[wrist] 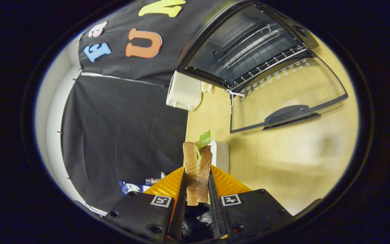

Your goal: Open the toaster oven, put the food inside, and close the toaster oven door.

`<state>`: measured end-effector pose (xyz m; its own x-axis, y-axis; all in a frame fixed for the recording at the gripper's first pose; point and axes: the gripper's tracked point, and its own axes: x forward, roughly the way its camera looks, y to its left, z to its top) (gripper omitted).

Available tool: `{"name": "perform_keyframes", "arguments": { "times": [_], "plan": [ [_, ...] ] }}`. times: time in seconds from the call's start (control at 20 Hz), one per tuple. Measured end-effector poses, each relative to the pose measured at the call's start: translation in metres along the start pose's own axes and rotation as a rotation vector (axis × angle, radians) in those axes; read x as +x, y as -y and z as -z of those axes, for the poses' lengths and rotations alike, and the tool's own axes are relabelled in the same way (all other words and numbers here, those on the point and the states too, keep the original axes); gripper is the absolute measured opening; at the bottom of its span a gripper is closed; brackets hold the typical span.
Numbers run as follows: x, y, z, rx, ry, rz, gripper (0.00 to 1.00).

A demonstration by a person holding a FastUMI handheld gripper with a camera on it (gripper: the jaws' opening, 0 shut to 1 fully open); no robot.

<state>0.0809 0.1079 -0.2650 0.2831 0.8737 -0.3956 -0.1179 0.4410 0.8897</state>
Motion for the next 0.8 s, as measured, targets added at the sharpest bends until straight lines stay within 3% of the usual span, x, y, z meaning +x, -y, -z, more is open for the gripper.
{"name": "perform_keyframes", "arguments": {
  "times": [0.3,0.45,0.8],
  "plan": [
    [-0.035,0.027,-0.095,0.142,0.260,-0.058,0.39],
    [-0.031,0.034,-0.131,0.187,0.362,-0.113,0.39],
    [-0.019,0.061,-0.212,0.242,0.583,-0.109,0.39]
  ]
}}
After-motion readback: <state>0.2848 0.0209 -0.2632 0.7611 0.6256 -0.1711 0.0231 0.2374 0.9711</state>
